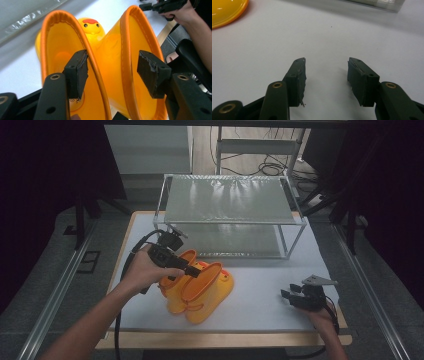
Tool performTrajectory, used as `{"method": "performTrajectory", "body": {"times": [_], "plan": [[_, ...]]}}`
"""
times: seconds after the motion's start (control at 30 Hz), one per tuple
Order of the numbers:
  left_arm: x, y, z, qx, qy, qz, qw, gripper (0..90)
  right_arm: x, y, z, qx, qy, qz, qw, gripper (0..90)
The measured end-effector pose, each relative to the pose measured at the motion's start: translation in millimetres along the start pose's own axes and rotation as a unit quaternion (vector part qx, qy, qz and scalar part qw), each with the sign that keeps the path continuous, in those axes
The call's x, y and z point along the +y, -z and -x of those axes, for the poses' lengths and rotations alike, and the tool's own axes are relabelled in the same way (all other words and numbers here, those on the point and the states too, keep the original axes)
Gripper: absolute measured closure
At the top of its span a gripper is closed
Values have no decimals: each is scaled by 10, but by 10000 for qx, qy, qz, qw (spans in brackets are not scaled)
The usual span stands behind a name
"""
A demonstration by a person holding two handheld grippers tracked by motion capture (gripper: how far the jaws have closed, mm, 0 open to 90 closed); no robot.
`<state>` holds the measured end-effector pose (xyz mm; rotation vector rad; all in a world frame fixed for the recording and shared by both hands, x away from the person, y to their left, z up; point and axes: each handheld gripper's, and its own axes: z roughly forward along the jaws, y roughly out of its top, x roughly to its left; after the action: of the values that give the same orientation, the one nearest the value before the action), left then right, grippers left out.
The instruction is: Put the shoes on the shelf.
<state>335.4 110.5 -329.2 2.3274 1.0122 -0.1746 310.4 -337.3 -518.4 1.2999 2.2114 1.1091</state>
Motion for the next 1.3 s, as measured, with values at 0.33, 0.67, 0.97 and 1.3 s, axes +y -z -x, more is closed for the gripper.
{"method": "performTrajectory", "body": {"times": [0.33, 0.67, 0.97, 1.3], "plan": [[86, -217, 58, 316, -1, -179, 9993, 419, 0, 0, 2, 2, -5, -5, 10000, 488], [128, -349, 166, 835, -186, -268, 9960, 579, 0, 0, 3, -2, 5, -11, 10000, 487], [95, -333, 177, 842, -406, -126, 9955, 819, 2, -6, 1, -28, 34, -31, 10000, 488], [166, -237, 76, 335, -331, -53, 9989, 825, -1, 4, 25, -30, -35, 8, 10000, 488]]}}
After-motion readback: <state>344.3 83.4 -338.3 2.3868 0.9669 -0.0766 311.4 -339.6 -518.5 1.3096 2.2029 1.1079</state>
